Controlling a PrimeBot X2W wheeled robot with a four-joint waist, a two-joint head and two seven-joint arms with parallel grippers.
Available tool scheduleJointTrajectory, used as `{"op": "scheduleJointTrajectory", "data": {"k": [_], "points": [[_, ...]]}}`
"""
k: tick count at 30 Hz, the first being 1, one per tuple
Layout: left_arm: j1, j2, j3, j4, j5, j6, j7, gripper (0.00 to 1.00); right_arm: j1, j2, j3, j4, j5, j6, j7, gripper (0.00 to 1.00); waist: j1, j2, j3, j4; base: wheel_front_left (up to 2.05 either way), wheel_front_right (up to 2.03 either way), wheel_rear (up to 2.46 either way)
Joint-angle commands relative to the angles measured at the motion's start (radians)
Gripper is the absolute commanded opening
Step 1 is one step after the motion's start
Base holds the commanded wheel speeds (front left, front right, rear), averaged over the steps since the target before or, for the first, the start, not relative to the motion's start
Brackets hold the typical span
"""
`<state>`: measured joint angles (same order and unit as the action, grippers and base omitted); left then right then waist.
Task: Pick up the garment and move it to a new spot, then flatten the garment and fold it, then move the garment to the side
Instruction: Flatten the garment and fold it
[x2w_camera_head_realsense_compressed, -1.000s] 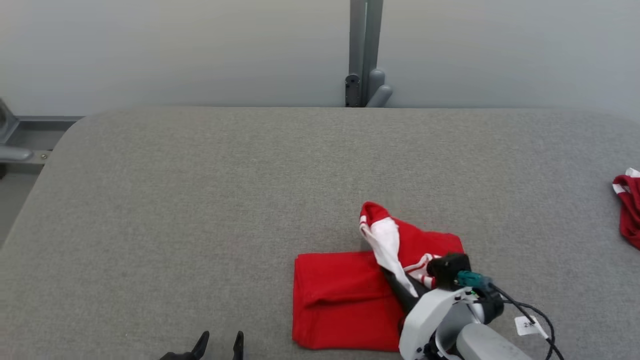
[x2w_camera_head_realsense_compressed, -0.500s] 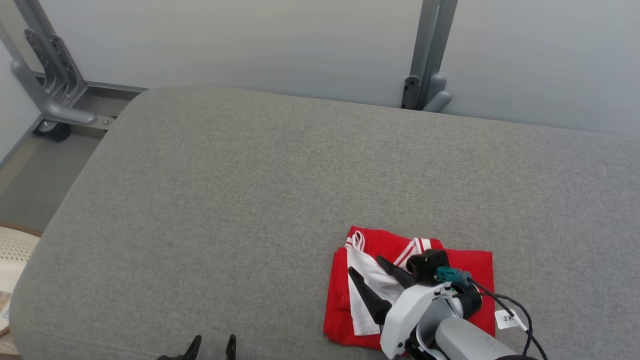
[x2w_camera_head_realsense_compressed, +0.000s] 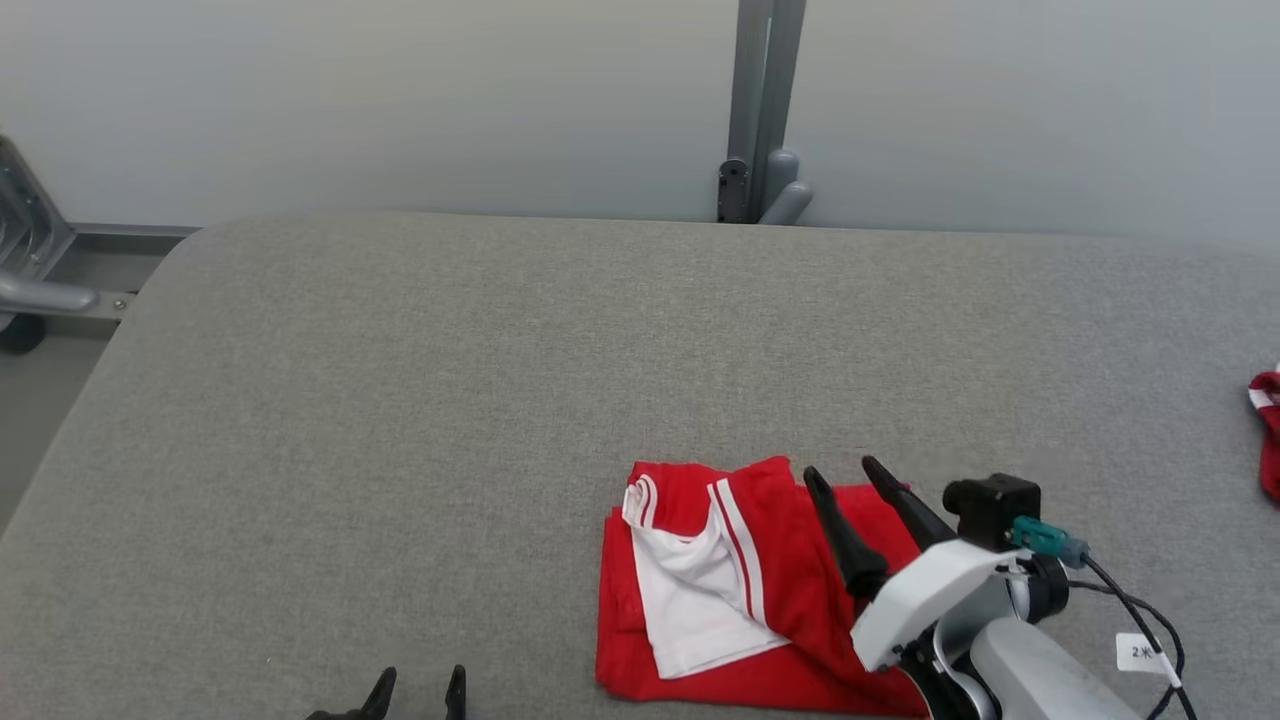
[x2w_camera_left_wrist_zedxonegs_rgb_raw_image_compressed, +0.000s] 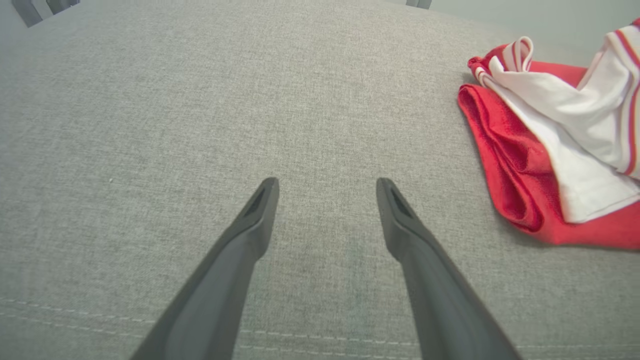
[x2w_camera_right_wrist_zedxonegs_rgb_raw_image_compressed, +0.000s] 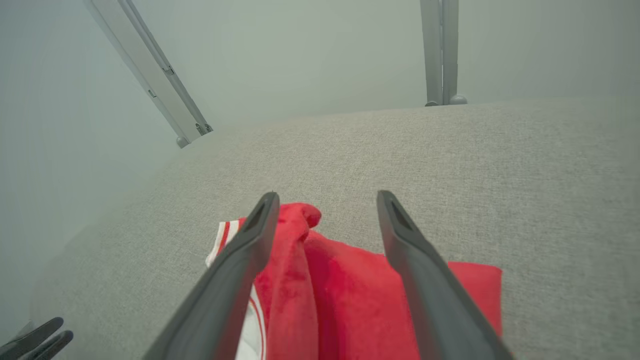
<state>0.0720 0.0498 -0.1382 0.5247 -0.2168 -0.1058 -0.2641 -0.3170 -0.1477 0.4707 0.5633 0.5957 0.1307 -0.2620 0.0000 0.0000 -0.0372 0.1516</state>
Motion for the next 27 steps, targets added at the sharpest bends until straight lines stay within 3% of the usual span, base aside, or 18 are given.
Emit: {"op": "scheduleJointTrajectory", "data": {"k": [1,7,16,18,27], "points": [[0.006,0.003,-0.004,-0.002,-0.003,0.002,0.001,1.00,0.030,-0.009,-0.007,-0.016,-0.002,0.000,-0.003,1.00,0.0000,0.0000,-0.004,-0.020,0.00,0.00,0.00],[0.000,0.003,-0.008,-0.001,0.005,0.003,0.001,1.00,0.049,-0.007,0.010,-0.011,0.000,0.000,-0.003,1.00,0.0000,0.0000,0.001,-0.017,0.00,0.00,0.00],[-0.014,0.002,-0.019,0.002,0.022,0.003,0.001,1.00,-0.001,0.006,0.054,0.069,0.011,0.000,0.002,0.99,0.0000,0.0000,0.024,0.043,0.00,0.00,0.00],[-0.012,0.002,-0.014,0.001,0.023,0.002,0.001,1.00,-0.014,0.009,0.078,0.080,0.010,0.000,0.001,0.00,0.0000,0.0000,0.026,0.052,0.00,0.00,0.00],[-0.006,0.002,-0.008,-0.004,0.024,-0.003,0.001,1.00,-0.021,-0.014,0.259,-0.004,0.080,0.000,0.026,0.00,0.0000,0.0000,0.023,0.040,0.00,0.00,0.00]]}}
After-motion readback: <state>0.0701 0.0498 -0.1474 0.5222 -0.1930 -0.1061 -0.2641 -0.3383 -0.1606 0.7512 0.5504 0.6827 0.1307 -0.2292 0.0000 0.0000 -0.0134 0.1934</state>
